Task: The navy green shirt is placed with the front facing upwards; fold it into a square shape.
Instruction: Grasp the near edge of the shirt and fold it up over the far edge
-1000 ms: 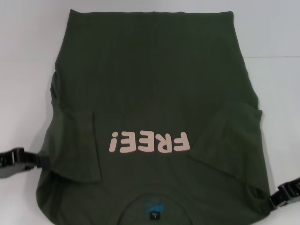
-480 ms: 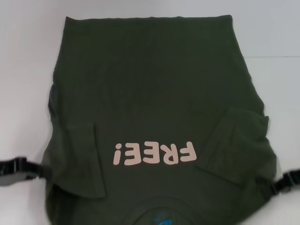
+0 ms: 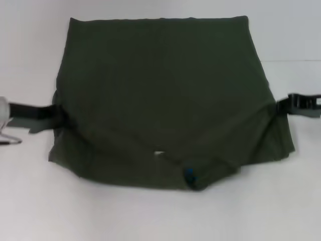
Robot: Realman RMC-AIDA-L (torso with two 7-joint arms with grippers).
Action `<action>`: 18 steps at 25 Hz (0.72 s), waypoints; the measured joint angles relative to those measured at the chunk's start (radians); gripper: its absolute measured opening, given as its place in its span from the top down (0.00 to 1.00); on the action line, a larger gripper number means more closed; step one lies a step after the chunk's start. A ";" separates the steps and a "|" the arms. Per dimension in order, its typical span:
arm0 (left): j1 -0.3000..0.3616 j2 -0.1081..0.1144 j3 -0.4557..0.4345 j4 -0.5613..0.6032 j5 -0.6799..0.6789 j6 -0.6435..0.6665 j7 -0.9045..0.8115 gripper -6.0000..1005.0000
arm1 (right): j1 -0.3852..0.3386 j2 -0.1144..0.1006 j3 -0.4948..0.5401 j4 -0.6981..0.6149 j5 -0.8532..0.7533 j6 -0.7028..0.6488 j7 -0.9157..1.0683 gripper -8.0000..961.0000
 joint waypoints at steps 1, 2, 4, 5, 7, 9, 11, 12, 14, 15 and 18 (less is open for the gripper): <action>-0.016 0.000 0.014 -0.010 0.000 -0.039 -0.010 0.99 | 0.010 0.009 -0.008 0.002 -0.002 0.049 0.000 0.91; -0.033 0.000 0.031 -0.023 0.000 -0.085 -0.019 0.99 | 0.020 0.019 -0.019 0.005 -0.002 0.102 0.000 0.91; -0.055 0.000 0.052 -0.037 0.000 -0.155 -0.031 0.99 | 0.038 0.035 -0.038 0.010 0.000 0.196 -0.001 0.91; -0.068 -0.003 0.068 -0.043 0.000 -0.203 -0.041 0.99 | 0.046 0.044 -0.047 0.011 0.001 0.242 -0.002 0.91; -0.084 -0.005 0.099 -0.053 0.000 -0.275 -0.060 0.99 | 0.062 0.055 -0.063 0.013 0.001 0.315 -0.002 0.91; -0.095 -0.006 0.133 -0.060 0.000 -0.343 -0.079 0.99 | 0.075 0.060 -0.075 0.015 0.002 0.357 0.000 0.91; -0.101 -0.010 0.162 -0.063 0.000 -0.409 -0.092 0.99 | 0.098 0.066 -0.094 0.022 0.002 0.421 0.001 0.91; -0.103 -0.012 0.169 -0.063 0.000 -0.427 -0.095 0.99 | 0.107 0.068 -0.101 0.024 0.001 0.447 0.000 0.91; -0.108 -0.016 0.180 -0.068 0.001 -0.488 -0.099 0.99 | 0.118 0.070 -0.113 0.025 0.000 0.497 -0.002 0.91; -0.111 -0.017 0.180 -0.073 0.001 -0.508 -0.098 0.99 | 0.123 0.071 -0.121 0.026 0.000 0.521 -0.001 0.91; -0.124 -0.016 0.181 -0.087 0.001 -0.559 -0.092 0.99 | 0.144 0.073 -0.141 0.043 0.002 0.593 0.004 0.91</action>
